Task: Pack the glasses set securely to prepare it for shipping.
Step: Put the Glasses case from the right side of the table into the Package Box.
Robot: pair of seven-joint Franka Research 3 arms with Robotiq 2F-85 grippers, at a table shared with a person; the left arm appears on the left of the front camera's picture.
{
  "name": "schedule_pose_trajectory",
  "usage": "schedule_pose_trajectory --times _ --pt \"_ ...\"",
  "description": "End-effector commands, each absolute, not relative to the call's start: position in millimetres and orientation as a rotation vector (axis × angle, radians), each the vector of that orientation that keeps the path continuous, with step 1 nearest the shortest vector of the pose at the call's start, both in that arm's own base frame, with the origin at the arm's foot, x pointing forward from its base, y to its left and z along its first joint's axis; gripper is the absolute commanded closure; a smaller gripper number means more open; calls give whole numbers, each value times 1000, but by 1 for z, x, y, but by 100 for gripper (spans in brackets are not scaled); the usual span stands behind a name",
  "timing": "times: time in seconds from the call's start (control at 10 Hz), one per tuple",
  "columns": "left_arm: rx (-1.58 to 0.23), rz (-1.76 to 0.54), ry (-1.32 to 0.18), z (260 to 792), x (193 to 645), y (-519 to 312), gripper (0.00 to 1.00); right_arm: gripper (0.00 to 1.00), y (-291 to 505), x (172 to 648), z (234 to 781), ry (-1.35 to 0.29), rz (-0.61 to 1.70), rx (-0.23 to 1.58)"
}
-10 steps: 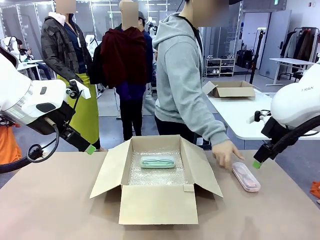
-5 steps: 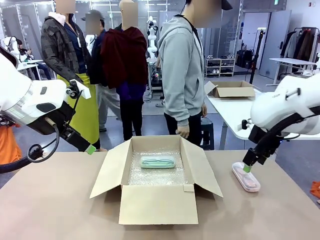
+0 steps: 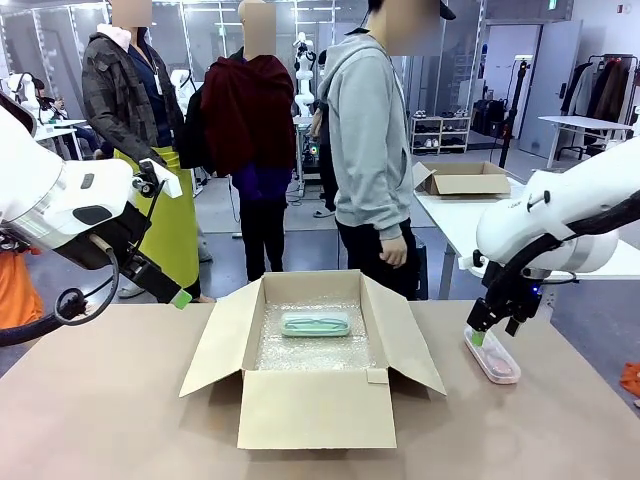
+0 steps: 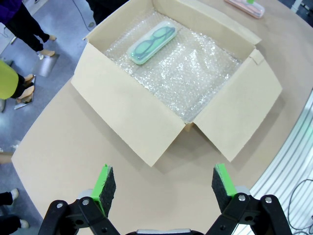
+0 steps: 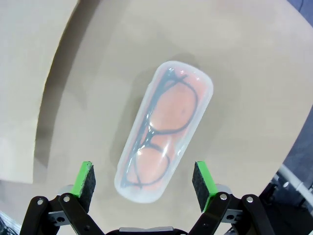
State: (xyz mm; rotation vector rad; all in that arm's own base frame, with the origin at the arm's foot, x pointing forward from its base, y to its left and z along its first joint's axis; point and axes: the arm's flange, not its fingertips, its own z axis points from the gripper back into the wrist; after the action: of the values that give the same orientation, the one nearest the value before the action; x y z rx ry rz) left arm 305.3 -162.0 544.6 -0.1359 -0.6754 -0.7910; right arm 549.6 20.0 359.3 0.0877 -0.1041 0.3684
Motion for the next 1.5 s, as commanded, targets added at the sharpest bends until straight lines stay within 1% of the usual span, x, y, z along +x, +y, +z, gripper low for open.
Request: schedule_pose_trajectory --times 0.0,0.1,0.7,0.8,0.9,1.0,1.1,1.2,1.3,1.4 --pt "-130 -794 -679 545 305 -160 0 0 21 569 353 -81 272 67" --pt "-130 -794 -679 545 305 -160 0 0 19 572 346 -51 267 100" --pt "-130 -794 -679 545 305 -160 0 0 13 581 311 -22 239 125" --pt "-130 -794 -679 545 305 -160 0 3 11 582 309 -26 236 126" --pt "-130 -794 -679 545 305 -160 0 18 11 582 310 -25 240 118" --pt "-130 -794 -679 545 305 -160 0 23 11 582 311 -24 242 114" --pt "-130 -794 -679 545 305 -160 0 38 11 584 310 -10 243 109" --pt "-130 -794 -679 545 305 -160 0 43 11 584 310 -8 242 106" --pt "-130 -794 -679 545 305 -160 0 58 10 585 314 -15 241 107" --pt "-130 -794 -679 545 305 -160 0 63 8 584 318 -9 248 106"
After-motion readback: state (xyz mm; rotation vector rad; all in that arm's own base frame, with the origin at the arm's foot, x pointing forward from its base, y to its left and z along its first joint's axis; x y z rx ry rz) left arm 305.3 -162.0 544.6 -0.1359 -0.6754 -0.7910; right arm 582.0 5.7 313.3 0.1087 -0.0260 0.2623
